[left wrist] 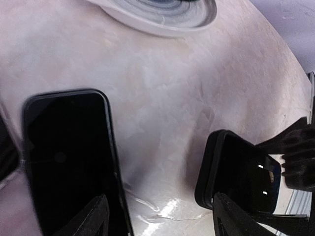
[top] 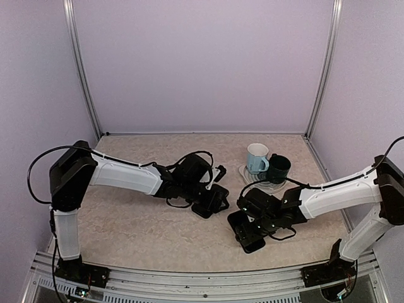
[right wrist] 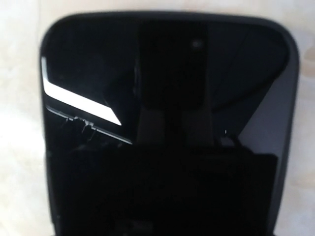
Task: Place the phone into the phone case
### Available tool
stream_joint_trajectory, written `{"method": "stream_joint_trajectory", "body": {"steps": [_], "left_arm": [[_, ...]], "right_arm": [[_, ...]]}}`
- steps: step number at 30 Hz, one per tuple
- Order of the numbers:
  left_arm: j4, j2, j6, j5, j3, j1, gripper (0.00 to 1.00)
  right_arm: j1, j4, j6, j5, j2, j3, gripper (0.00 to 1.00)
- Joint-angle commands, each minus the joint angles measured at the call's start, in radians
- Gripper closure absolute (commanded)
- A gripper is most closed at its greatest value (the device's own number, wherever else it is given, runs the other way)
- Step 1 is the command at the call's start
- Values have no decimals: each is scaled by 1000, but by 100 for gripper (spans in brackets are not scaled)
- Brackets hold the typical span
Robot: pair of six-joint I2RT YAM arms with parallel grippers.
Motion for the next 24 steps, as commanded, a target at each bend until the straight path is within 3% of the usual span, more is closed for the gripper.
{"method": "stream_joint_trajectory", "body": {"steps": [1,5,13,20,24], "left_arm": [[136,62,-108,255,-32,12,26],[253,73,-171,352,-66,28,24],[471,141,-296,520,-83,44,25],[520,185,-343,548,-88,41,37],[522,193,-337,552,-74,39,53]], "right_arm": [[7,200,-68,114,-105,-90,77],[7,326,-114,108,-194,-185,76],[7,375,-138,115,-220,-239,77],[7,404,-158,119,-230,-237,77],[7,410,-173,121,-228,-232,77]]}}
